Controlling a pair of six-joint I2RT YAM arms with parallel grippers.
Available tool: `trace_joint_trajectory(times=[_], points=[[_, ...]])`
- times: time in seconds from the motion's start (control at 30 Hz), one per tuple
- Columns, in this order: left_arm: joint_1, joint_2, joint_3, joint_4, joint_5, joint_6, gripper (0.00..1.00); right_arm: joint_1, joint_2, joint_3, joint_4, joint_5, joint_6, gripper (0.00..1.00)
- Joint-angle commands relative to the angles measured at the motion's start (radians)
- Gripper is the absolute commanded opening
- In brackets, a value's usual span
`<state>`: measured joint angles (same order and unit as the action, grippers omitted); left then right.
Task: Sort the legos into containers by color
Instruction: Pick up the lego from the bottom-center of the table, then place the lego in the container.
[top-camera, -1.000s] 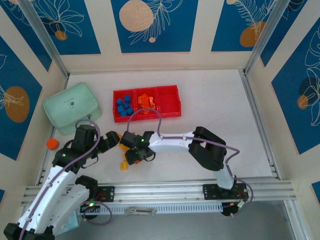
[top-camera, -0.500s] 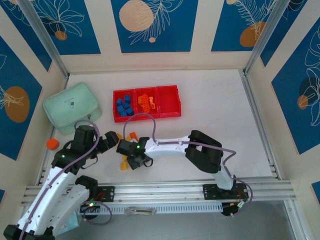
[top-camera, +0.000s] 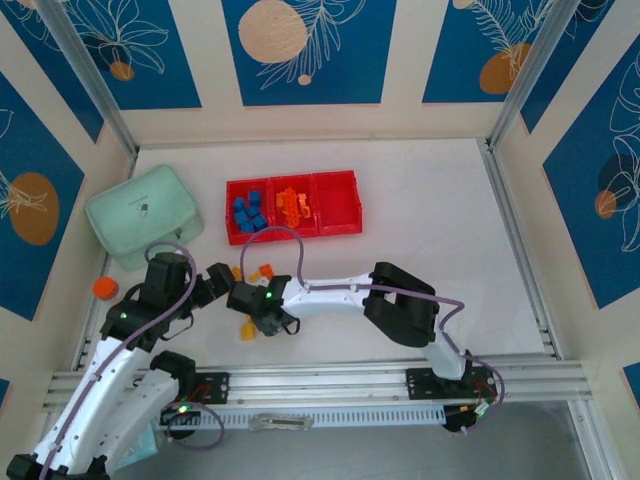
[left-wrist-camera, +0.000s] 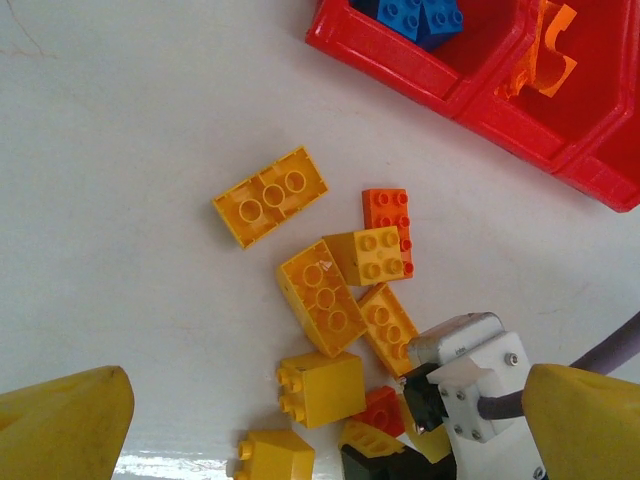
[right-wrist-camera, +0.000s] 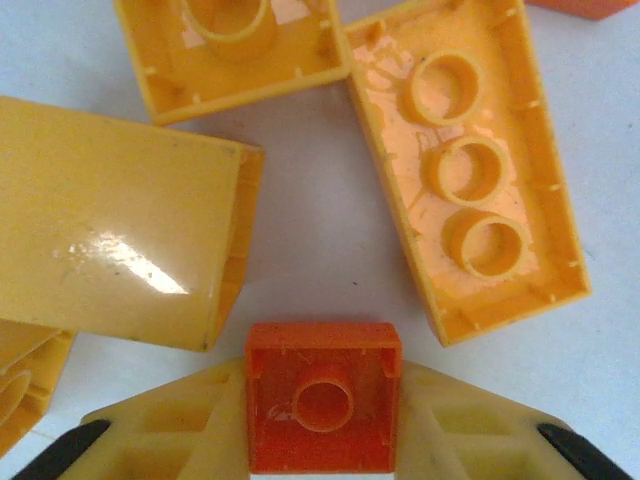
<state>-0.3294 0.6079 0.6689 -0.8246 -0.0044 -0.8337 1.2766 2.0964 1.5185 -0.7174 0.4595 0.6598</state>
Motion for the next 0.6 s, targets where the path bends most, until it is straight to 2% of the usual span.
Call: trace_joint_trajectory(times=[0.0,0.2,0.3,0.43,0.57], points=[[0.009,0.001,0.037,0.000,0.013,-0.005,0.99,-0.001,-0.061,-0.009,-0.032,0.032,0.015,0.31],[0.008,0.052,0.070,0.041,0.083,0.008,0.99,-0.053,-0.238,-0.059,-0.044,0.052,0.012,0.28],[0.009,0.100,0.089,0.073,0.114,0.013,0.99,-0.132,-0.294,-0.080,-0.031,0.040,-0.020,0.29],[0.009,0.164,0.095,0.154,0.165,0.017,0.99,-0.265,-0.291,-0.056,0.023,0.040,-0.103,0.28],[0.008,0.239,0.125,0.189,0.194,0.037,0.99,-0.379,-0.198,0.069,0.063,0.019,-0.182,0.27]])
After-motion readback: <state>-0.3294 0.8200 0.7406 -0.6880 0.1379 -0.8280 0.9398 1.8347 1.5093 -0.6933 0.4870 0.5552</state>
